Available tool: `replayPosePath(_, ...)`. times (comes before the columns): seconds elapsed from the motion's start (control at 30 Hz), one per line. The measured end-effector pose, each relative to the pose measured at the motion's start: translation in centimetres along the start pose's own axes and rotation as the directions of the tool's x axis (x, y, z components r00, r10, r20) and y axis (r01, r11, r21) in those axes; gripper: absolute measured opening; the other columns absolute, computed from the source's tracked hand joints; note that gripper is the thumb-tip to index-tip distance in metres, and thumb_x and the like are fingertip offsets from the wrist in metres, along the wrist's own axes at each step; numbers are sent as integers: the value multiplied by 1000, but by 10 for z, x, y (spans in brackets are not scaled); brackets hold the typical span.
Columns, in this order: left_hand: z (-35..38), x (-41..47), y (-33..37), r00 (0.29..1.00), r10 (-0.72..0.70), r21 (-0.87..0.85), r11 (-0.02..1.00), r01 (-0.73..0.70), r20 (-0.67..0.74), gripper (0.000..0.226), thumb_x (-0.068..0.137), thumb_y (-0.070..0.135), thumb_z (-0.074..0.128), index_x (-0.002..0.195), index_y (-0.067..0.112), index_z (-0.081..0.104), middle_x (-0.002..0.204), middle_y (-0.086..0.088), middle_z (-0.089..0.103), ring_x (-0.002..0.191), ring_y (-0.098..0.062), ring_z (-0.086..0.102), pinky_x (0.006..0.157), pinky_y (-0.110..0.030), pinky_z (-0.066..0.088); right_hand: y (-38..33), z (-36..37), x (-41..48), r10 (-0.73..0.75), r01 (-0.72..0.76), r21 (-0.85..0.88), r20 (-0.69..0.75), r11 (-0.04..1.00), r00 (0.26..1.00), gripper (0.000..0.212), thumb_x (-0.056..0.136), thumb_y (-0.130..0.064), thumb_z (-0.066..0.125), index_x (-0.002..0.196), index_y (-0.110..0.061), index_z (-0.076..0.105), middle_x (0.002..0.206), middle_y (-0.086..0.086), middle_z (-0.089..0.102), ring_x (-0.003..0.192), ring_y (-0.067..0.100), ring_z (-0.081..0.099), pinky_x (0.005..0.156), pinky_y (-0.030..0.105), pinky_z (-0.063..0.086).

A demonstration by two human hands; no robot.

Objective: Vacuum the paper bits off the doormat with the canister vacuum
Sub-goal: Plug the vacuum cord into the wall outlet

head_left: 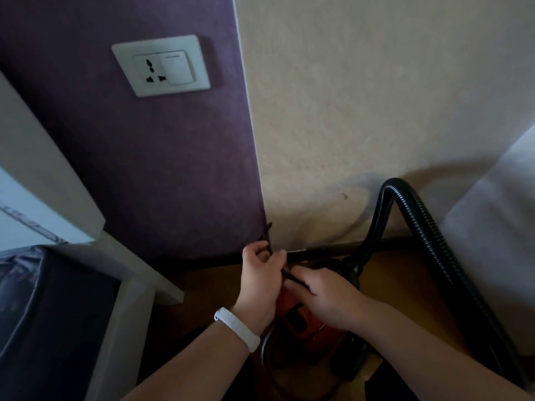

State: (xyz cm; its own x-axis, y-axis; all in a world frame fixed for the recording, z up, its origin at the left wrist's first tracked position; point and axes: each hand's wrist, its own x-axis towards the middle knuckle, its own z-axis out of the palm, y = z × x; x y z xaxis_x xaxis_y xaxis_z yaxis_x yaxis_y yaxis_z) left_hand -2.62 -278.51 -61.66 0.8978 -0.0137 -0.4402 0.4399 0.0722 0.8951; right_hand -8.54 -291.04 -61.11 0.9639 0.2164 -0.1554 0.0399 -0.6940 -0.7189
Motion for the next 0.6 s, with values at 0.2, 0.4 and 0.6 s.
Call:
replayPosePath(0.2,-9,65,25,933,-360,-476,817,326,20,16,104,16,48,108,5,59,74,-7,57,53,-13,55,40,-19,47,11,-22,-26,7,-5,-29,98,1000,995,37,103,-48,42,77,-21,48,62,-1,45,50,12,41,51,25,34)
replayPosePath(0.4,-10,50,37,994,-111,-117,987,110,4,30,107,27,42,88,10,56,57,-1,58,47,-15,53,52,-29,43,20,-33,-30,171,-174,53,66,983,983,31,100,-34,56,70,-27,51,65,-8,49,53,1,47,53,18,38)
replayPosePath(0.6,-8,9,20,976,216,170,961,-217,29,29,108,23,38,91,8,57,69,-6,71,49,-16,60,49,-27,46,7,-38,-12,67,-116,177,258,977,964,19,86,-30,74,78,-34,57,80,-12,60,69,-2,58,65,22,48)
